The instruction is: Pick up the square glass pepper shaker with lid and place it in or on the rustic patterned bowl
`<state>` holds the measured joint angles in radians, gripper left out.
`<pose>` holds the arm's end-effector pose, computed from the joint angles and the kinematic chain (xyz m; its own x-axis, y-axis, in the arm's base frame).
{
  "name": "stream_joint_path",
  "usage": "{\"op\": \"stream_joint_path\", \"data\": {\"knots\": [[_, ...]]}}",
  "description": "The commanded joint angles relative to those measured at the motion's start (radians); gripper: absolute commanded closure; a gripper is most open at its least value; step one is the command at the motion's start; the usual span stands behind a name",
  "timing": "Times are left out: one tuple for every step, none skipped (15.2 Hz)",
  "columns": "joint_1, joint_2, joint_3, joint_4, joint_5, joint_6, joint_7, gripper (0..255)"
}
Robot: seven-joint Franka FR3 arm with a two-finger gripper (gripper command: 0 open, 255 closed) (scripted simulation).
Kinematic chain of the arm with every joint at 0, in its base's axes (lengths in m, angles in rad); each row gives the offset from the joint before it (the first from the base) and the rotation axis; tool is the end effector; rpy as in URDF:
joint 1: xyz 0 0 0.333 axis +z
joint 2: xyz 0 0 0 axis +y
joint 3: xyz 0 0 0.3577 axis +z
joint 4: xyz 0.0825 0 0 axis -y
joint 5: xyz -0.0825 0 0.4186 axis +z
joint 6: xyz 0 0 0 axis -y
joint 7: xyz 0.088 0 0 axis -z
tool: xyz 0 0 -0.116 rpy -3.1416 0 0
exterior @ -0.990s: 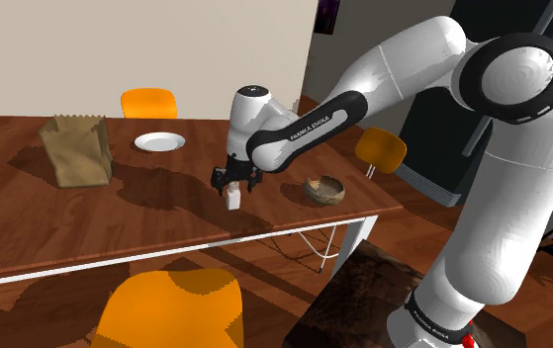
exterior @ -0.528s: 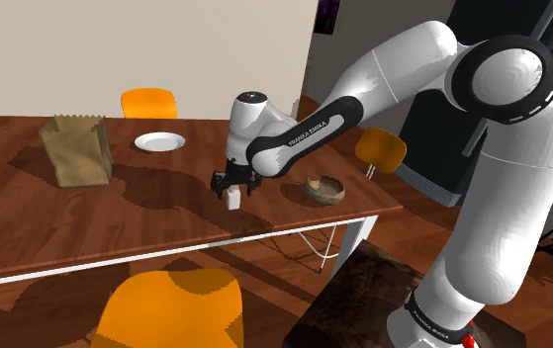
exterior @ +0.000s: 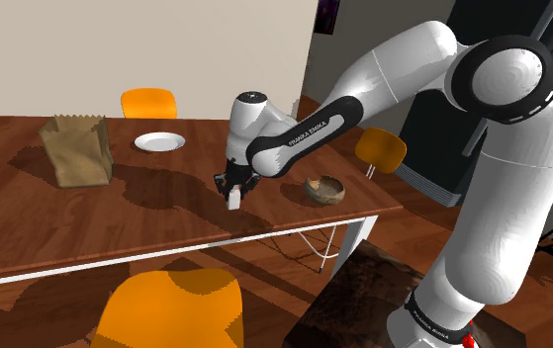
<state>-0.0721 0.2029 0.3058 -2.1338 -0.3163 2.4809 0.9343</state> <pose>0.5999 0.1381 0.3395 0.8668 -0.4485 0.2178 -0.4572 -0.8893 -0.0118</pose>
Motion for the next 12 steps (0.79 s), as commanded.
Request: {"op": "stream_joint_path", "data": {"knots": [[0.000,0.000,0.000,0.000,0.000,0.000,0.000,255],[0.000,0.000,0.000,0.000,0.000,0.000,0.000,255],[0.000,0.000,0.000,0.000,0.000,0.000,0.000,255],[0.000,0.000,0.000,0.000,0.000,0.000,0.000,255],[-0.001,-0.008,0.003,0.003,0.008,-0.011,-0.007,255],[-0.003,-0.017,0.005,0.007,0.015,-0.022,-0.013,255],[-0.004,-0.025,0.007,0.010,0.022,-0.033,-0.019,255],[-0.005,-0.034,0.009,0.014,0.030,-0.044,-0.025,255],[-0.006,-0.042,0.011,0.019,0.037,-0.056,-0.031,255],[-0.007,-0.050,0.012,0.023,0.043,-0.067,-0.037,255],[-0.008,-0.057,0.014,0.028,0.050,-0.078,-0.043,255],[-0.009,-0.065,0.015,0.033,0.056,-0.090,-0.049,255]]}}
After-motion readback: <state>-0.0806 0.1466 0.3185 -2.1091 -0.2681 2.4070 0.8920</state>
